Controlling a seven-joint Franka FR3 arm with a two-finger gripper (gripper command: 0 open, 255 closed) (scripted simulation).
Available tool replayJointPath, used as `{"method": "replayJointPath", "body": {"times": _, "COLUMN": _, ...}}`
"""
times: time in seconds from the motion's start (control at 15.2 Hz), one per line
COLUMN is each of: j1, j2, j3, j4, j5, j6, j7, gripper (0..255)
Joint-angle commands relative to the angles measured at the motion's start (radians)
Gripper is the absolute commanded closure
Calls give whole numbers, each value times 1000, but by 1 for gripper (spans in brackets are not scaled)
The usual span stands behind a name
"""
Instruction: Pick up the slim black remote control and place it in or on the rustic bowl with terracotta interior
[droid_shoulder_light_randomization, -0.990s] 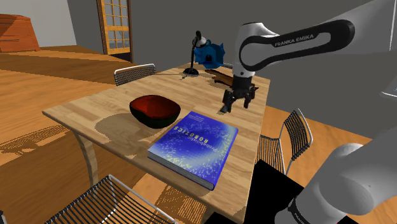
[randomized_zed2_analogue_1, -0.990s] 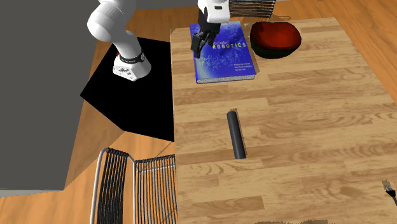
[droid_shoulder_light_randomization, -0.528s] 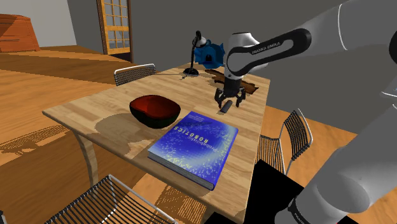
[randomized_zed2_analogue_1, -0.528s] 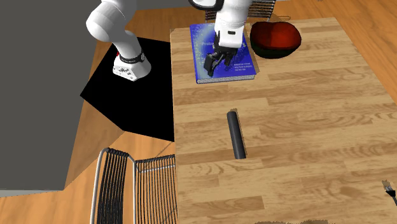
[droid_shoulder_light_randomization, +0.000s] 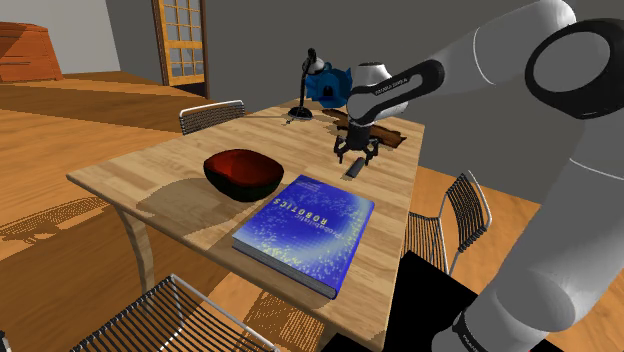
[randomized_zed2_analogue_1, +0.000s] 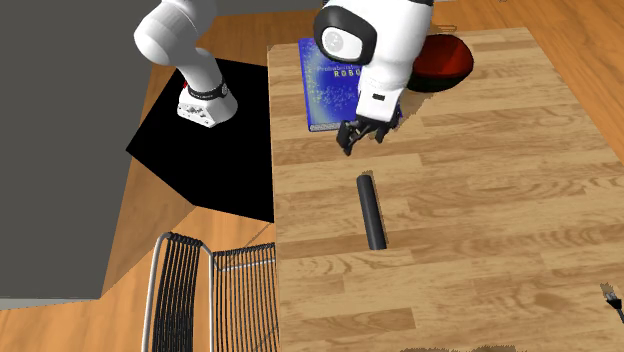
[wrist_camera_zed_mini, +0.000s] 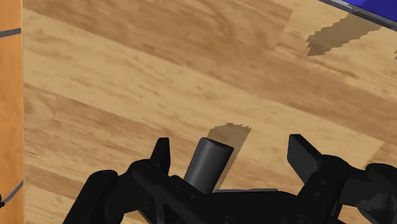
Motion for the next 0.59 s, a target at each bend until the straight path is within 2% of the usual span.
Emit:
{"method": "replayJointPath", "body": {"times": 0.0, "j1": -15, "j2": 54, "j3": -18, "j4": 41, "j5": -1, "j6": 32, "j7": 40, "gripper": 0}}
{"method": "replayJointPath", "body": {"times": 0.53, "j1": -71, "j2": 270, "j3": -83, "j4": 252, "j5": 25, "j6": 102, "j7": 183, "gripper": 0}}
